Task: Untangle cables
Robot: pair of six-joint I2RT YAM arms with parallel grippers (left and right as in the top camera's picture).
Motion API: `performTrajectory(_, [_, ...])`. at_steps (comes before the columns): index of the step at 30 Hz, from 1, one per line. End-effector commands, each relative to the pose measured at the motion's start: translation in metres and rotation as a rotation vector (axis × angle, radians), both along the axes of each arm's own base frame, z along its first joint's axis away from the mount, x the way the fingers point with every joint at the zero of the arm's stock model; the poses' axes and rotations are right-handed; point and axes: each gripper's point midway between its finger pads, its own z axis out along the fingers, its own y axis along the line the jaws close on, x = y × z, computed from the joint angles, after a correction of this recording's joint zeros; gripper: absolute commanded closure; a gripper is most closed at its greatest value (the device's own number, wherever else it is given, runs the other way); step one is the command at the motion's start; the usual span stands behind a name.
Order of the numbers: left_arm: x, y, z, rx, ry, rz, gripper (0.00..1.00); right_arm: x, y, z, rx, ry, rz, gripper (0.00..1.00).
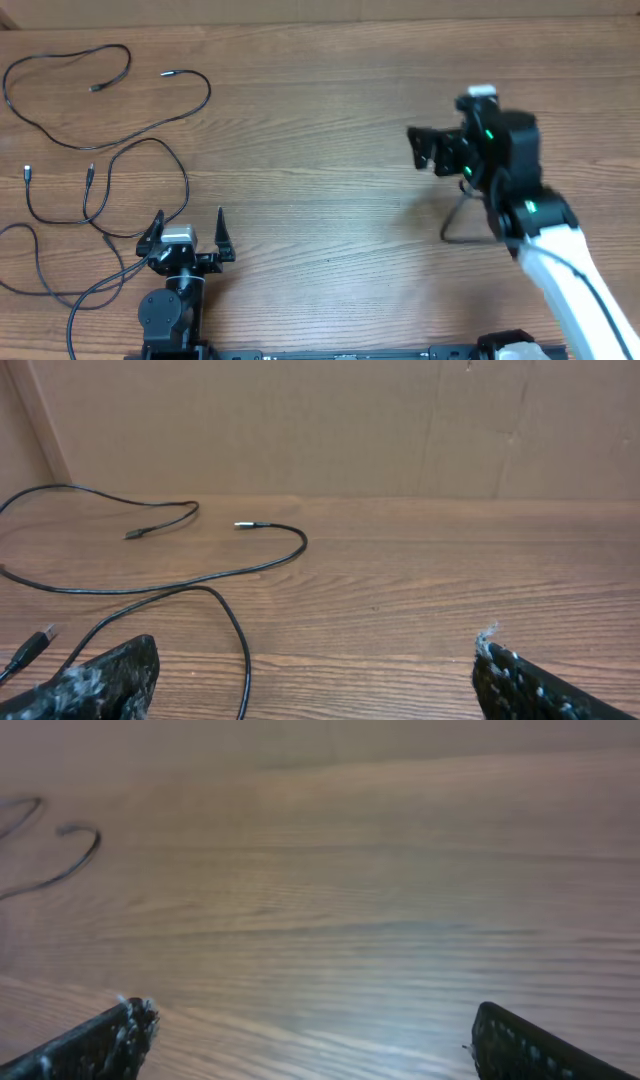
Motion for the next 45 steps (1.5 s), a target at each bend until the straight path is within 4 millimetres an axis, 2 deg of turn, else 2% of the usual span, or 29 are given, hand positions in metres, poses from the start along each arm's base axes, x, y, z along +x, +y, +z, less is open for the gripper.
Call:
performTrajectory(1, [0.0,0.002,0.001,0.024,-0.009,0.008,0.0,-0.022,-0.027,0.012,0.002,-0.118,-0.066,0.0])
performTrajectory(8, [0.0,0.002,0.001,0.024,-0.009,0.008,0.01,-0.069,-0.072,0.02,0.007,-0.266,-0.196,0.0])
performTrajectory(10, [0.0,0.002,0.001,0.024,-0.009,0.008,0.01,-0.082,-0.079,0.022,0.009,-0.311,-0.221,0.0])
performTrajectory(16, [0.0,0.002,0.001,0.024,-0.009,0.008,0.0,-0.109,-0.079,0.016,0.016,-0.413,-0.222,0.0])
performTrajectory(24, [0.0,0.002,0.001,0.024,-0.009,0.008,0.0,-0.112,-0.072,-0.015,0.034,-0.459,-0.181,0.0])
performTrajectory(28, [0.0,0.002,0.001,0.024,-0.009,0.008,0.01,-0.116,-0.067,-0.022,0.016,-0.486,-0.153,0.0])
performTrajectory(32, [0.0,0.002,0.001,0.024,-0.009,0.008,0.0,-0.121,-0.058,-0.022,-0.045,-0.562,-0.096,0.0])
performTrajectory(39, [0.0,0.002,0.001,0.024,-0.009,0.008,0.0,-0.125,-0.057,-0.019,-0.052,-0.634,-0.091,0.0])
performTrajectory(45, [0.0,0.002,0.001,0.024,-0.009,0.008,0.0,-0.125,-0.058,-0.023,-0.054,-0.621,-0.098,0.0])
